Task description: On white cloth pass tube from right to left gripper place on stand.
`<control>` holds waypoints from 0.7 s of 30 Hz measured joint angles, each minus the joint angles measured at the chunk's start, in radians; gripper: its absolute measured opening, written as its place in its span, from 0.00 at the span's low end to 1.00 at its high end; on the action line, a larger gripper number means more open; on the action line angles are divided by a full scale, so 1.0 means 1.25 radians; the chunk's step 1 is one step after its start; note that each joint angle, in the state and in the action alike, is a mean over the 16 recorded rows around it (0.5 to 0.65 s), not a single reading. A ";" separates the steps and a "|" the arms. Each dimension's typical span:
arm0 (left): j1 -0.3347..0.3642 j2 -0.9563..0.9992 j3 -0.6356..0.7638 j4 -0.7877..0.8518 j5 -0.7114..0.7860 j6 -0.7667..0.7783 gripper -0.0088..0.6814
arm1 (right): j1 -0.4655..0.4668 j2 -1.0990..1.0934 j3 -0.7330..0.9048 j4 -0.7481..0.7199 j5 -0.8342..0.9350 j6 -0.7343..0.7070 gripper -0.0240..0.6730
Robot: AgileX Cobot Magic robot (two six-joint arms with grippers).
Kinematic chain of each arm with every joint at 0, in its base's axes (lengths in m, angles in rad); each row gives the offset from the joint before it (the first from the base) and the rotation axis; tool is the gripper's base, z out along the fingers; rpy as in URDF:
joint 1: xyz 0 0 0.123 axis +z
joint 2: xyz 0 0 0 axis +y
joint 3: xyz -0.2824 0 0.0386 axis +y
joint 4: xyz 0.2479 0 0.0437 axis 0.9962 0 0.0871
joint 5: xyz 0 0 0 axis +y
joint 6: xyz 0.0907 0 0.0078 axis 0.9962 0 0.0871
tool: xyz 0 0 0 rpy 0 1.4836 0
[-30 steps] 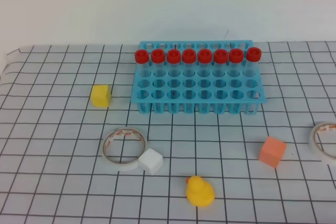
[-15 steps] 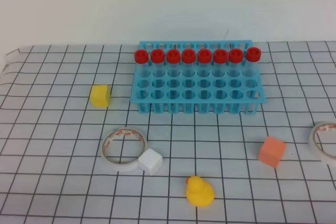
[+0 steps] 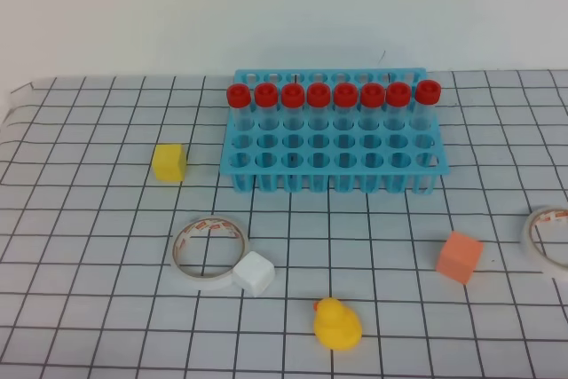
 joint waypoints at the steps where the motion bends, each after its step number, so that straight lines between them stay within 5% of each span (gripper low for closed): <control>1: 0.000 0.000 0.000 0.000 0.016 -0.008 0.01 | 0.000 0.000 0.000 0.000 0.000 0.000 0.03; 21: -0.023 -0.001 -0.001 -0.009 0.101 -0.100 0.01 | 0.000 0.000 0.000 0.000 0.001 0.000 0.03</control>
